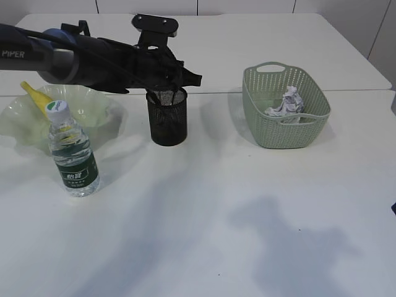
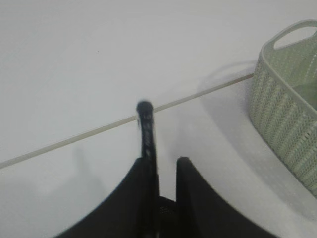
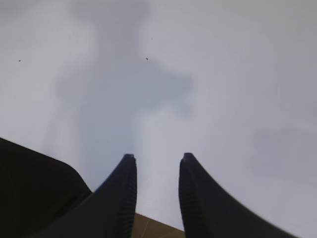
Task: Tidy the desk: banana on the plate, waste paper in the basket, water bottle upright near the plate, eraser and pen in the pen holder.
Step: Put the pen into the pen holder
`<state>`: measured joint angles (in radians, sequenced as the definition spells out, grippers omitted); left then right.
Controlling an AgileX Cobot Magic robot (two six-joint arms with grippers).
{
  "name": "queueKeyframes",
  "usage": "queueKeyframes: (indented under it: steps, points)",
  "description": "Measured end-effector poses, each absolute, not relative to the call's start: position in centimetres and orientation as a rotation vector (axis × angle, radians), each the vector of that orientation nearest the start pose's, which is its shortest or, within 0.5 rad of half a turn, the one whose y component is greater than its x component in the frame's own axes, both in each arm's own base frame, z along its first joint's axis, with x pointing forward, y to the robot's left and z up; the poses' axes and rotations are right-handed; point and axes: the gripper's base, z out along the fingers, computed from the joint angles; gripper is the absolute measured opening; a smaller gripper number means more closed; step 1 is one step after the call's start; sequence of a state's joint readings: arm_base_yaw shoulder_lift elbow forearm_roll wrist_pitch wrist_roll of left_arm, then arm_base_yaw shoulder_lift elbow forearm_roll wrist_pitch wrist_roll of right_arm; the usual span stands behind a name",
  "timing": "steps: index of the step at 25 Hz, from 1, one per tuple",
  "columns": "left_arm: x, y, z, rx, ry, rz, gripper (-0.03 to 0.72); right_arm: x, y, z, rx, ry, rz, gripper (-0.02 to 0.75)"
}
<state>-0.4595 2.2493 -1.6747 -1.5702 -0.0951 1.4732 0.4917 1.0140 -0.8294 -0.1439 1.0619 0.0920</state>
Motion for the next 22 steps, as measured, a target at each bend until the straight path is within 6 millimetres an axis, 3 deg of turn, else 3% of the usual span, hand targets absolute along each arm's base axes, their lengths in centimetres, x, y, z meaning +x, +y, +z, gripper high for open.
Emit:
queueKeyframes:
  steps: [12,22]
  points:
    - [46.9,-22.3,17.8,0.314,2.041,-0.247,0.160,15.7,7.1,29.8,-0.596,2.642,-0.020,0.221]
    - [46.4,-21.8,22.2,0.283,1.959,-0.253,0.162,15.7,7.1,29.8,-0.597,2.641,-0.024,0.221]
